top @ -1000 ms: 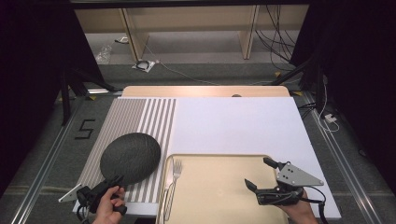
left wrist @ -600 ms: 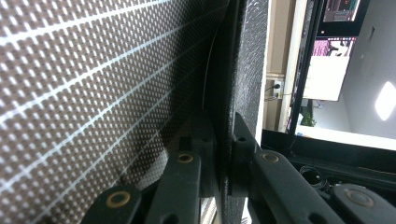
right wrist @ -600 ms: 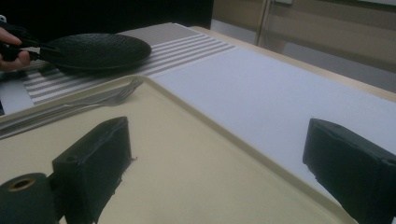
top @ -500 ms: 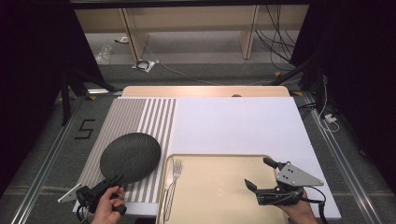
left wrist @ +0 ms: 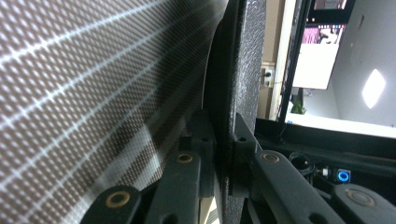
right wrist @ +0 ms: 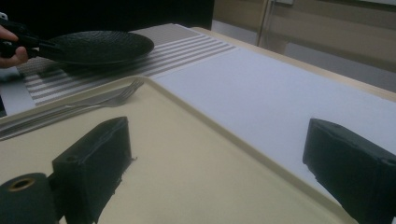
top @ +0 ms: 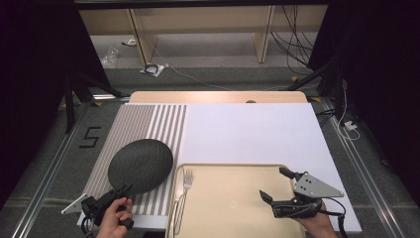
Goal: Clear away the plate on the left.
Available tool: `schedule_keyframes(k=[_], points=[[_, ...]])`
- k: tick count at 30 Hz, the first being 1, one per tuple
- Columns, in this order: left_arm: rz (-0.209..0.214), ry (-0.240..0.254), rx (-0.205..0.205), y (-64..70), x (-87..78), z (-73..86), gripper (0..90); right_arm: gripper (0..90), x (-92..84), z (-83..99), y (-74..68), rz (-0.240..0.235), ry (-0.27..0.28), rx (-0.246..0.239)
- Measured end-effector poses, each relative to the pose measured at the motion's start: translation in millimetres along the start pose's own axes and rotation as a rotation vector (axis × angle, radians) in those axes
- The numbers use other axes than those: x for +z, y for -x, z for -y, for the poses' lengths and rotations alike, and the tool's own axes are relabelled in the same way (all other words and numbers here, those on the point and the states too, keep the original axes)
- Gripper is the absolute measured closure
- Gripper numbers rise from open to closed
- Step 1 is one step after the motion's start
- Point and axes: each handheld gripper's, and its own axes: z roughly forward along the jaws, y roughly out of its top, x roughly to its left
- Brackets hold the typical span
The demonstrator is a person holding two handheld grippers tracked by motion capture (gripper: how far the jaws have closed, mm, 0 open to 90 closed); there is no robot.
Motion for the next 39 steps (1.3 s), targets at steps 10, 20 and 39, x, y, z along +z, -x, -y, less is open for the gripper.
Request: schedule_keyframes(k=[10, 20, 39], points=[[0.032, -0.068, 0.008, 5.3, -0.5, 7.4, 83.5, 8.7, 0.1, 0.1, -0.2, -0.001, -0.002, -0.001], [0.051, -0.12, 0.026, 9.4, 0.8, 16.0, 82.9, 8.7, 0.0, 0.2, 0.0, 0.0, -0.002, -0.001], [0.075, -0.208, 0.058, 16.7, 3.1, 34.1, 82.6, 8.7, 0.1, 0.1, -0.3, -0.001, 0.0, -0.001]])
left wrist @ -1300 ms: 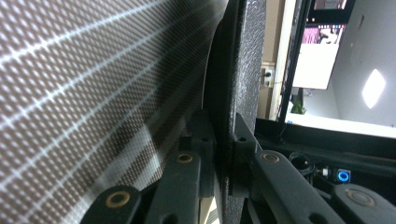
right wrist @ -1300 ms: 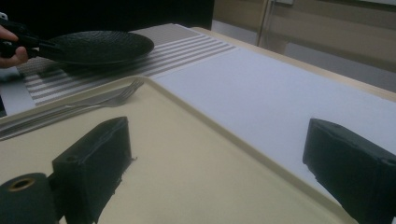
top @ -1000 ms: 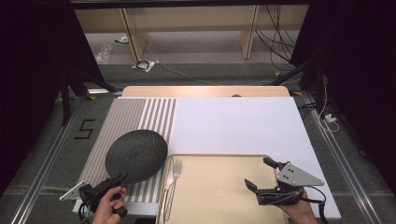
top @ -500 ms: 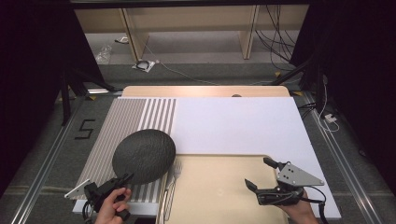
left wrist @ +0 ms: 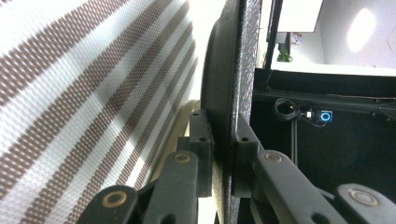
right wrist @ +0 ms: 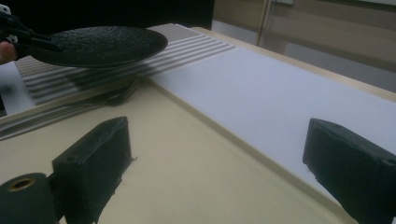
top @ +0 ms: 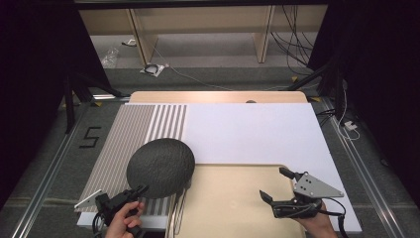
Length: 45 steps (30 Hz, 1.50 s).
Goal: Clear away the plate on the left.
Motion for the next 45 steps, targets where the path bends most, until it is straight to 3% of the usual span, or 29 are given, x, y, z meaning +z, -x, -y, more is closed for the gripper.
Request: schedule_keyframes(k=[45], points=[[-0.007, -0.198, 0.084, 10.3, 18.4, 45.2, 81.6, 8.7, -0.6, 0.1, 0.9, 0.001, -0.003, 0.001]])
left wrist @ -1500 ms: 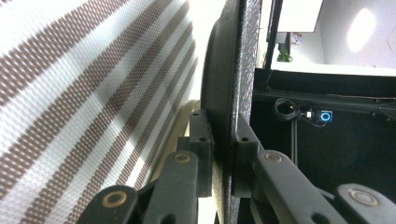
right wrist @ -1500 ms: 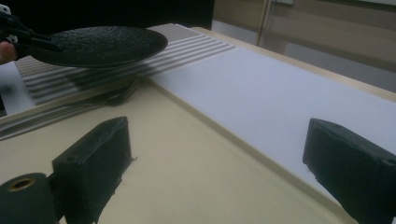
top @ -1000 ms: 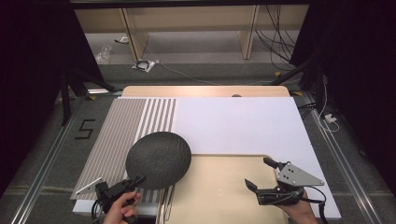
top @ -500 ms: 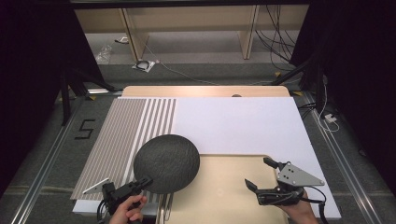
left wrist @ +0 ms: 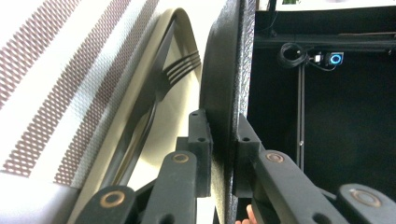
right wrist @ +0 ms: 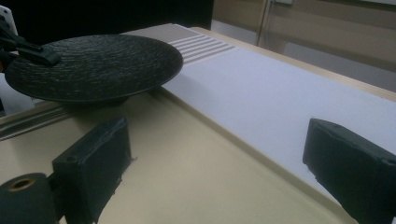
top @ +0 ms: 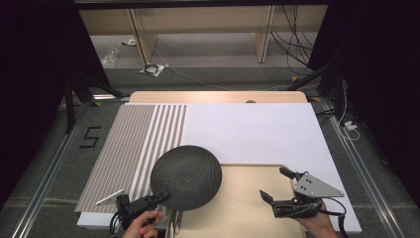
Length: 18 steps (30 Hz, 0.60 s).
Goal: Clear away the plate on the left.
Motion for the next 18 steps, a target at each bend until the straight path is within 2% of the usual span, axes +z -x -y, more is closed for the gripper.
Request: schedule_keyframes(k=[14, 18], points=[[-0.007, -0.066, 0.018, 5.2, 15.2, 11.9, 81.4, 8.7, 0.2, 0.1, -0.2, 0.0, -0.002, 0.002], [-0.013, -0.093, 0.035, 5.5, 19.6, 13.9, 81.2, 8.7, 0.4, 0.1, -0.4, 0.0, 0.002, 0.0]])
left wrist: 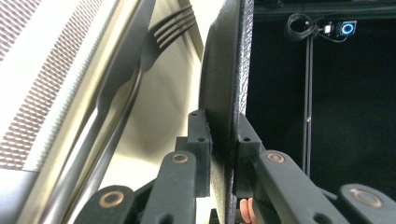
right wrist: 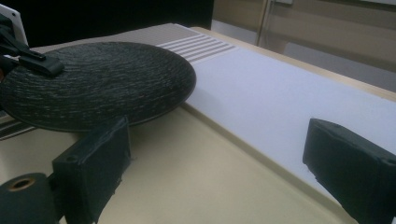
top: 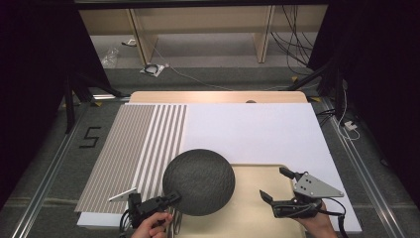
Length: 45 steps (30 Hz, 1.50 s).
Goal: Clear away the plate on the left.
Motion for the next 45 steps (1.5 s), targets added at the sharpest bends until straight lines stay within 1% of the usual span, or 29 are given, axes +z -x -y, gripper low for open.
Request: schedule_keyframes(k=[8, 13, 26, 37, 39, 40, 44, 45], points=[[-0.019, -0.052, 0.023, 1.7, 12.8, 6.5, 81.1, 8.7, -0.4, -0.1, 0.2, 0.002, -0.002, 0.002], [-0.027, -0.081, 0.03, 3.3, 20.3, 11.1, 81.0, 8.7, -0.5, -0.2, 0.3, 0.001, 0.0, 0.002], [-0.035, -0.125, 0.05, 4.1, 31.9, 18.3, 80.8, 8.7, -0.4, -0.3, 0.4, 0.001, 0.002, 0.004], [-0.05, -0.155, 0.059, 4.1, 41.4, 22.9, 80.5, 8.7, -0.5, -0.3, 0.5, 0.0, 0.0, 0.001], [-0.055, -0.164, 0.065, 4.5, 42.9, 23.6, 80.4, 8.7, -0.6, -0.2, 0.7, 0.001, 0.003, 0.0], [-0.054, -0.164, 0.061, 4.9, 44.0, 24.1, 80.4, 8.7, -0.7, -0.2, 0.6, 0.002, 0.003, 0.001], [-0.058, -0.179, 0.067, 5.1, 46.9, 25.5, 80.4, 8.7, -0.7, -0.2, 0.7, 0.001, 0.001, 0.0], [-0.056, -0.176, 0.065, 5.4, 48.0, 26.1, 80.4, 8.7, -0.6, -0.2, 0.7, 0.001, 0.0, 0.0]])
